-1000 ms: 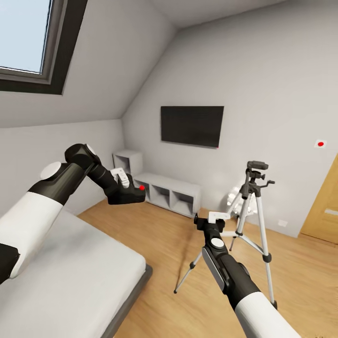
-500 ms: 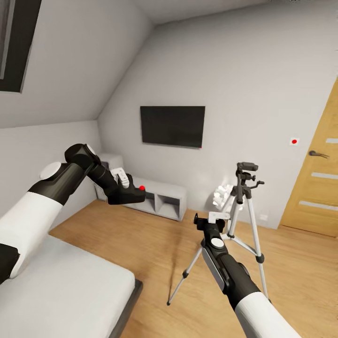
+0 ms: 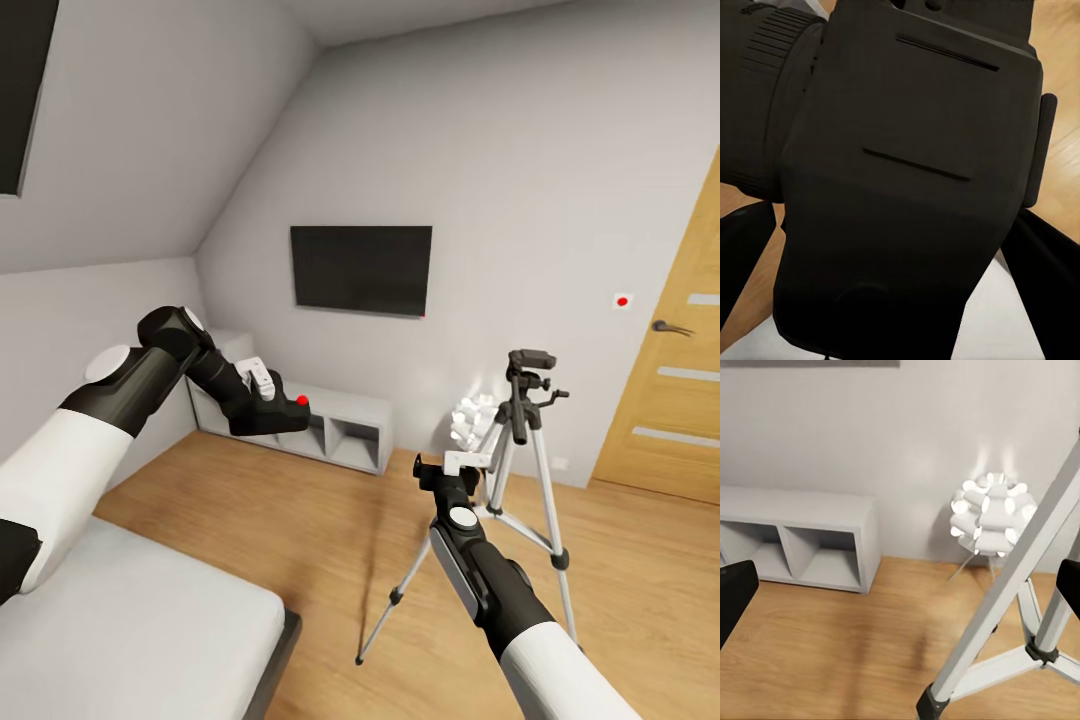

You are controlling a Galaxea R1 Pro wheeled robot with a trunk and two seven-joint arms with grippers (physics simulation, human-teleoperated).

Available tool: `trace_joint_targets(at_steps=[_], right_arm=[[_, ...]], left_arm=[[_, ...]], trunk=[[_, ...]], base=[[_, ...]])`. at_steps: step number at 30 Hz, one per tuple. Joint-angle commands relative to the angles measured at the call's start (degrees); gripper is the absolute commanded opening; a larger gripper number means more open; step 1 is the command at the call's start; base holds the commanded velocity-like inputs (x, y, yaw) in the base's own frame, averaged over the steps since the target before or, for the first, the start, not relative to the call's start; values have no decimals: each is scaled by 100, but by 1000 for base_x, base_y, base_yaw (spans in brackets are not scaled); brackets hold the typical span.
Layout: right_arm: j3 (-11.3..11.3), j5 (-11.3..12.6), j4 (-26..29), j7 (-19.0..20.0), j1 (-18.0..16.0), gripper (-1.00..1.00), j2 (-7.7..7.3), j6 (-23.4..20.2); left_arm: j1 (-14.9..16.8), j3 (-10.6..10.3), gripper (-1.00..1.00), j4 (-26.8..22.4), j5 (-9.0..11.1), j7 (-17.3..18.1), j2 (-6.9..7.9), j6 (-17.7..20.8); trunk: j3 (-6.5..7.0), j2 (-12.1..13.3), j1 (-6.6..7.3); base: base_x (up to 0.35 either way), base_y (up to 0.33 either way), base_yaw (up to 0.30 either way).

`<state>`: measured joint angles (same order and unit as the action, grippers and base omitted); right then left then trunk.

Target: Attach the digital camera to the camera tripod in the bedroom.

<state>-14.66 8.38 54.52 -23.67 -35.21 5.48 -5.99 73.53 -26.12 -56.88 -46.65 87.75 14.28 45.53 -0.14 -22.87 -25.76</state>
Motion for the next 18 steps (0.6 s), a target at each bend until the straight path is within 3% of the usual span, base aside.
trace_joint_targets(at_steps=[1, 13, 18], right_arm=[[-19, 32, 6, -41, -3, 100, -3, -26], [-19, 32, 6, -41, -3, 100, -3, -26], [-19, 32, 6, -41, -3, 100, -3, -27]], left_arm=[[3, -10, -100, -8, -44, 49, 6, 61], [3, -16, -100, -8, -43, 49, 57, 61], [3, -16, -100, -12, -45, 56, 58, 61]], trunk=[[-3, -5, -3], [-3, -5, -3], [-3, -5, -3]], base=[[56, 23, -3], [209, 61, -1], [89, 10, 0]])
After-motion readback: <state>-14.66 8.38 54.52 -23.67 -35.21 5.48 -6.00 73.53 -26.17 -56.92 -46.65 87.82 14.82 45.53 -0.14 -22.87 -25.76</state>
